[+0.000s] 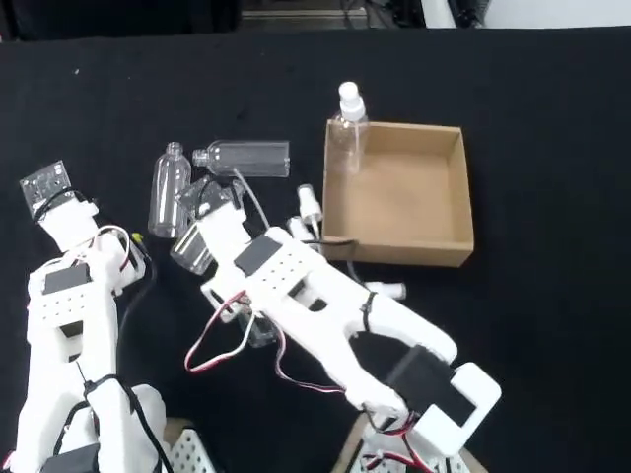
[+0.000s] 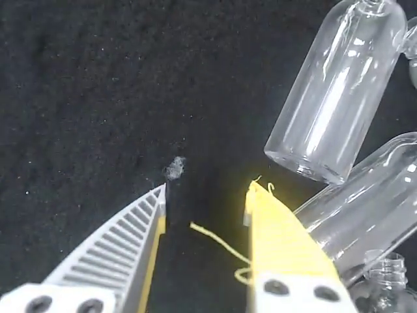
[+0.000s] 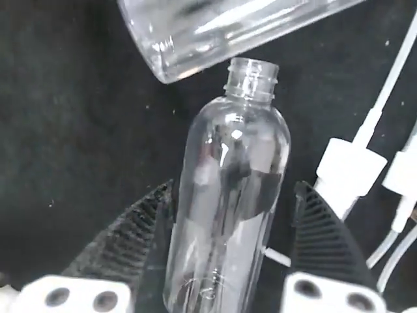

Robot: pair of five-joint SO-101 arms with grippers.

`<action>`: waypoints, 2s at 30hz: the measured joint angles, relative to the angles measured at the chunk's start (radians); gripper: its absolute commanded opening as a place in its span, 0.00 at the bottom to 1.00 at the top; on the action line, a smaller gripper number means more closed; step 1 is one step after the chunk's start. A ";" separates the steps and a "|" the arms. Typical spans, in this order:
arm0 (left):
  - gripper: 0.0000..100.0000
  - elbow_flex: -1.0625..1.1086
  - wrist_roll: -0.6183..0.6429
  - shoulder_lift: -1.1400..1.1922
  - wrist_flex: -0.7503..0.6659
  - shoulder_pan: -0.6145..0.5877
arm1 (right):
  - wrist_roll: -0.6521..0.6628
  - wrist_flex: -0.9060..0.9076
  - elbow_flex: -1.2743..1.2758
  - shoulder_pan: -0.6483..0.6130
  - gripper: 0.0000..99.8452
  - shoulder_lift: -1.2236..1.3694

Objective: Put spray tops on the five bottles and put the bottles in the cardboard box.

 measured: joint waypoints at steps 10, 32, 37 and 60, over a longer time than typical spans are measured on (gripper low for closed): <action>0.19 0.000 0.000 0.000 0.000 0.000 | 0.009 0.002 0.000 -0.002 0.25 0.063; 0.19 0.000 0.000 0.000 0.000 0.000 | 0.235 0.394 -0.137 0.273 0.04 -0.293; 0.19 0.000 0.000 0.000 -0.020 0.000 | 0.443 0.671 -0.180 0.387 0.04 -0.427; 0.19 0.008 0.000 0.000 -0.021 0.000 | 0.838 0.299 -0.180 1.587 0.06 0.146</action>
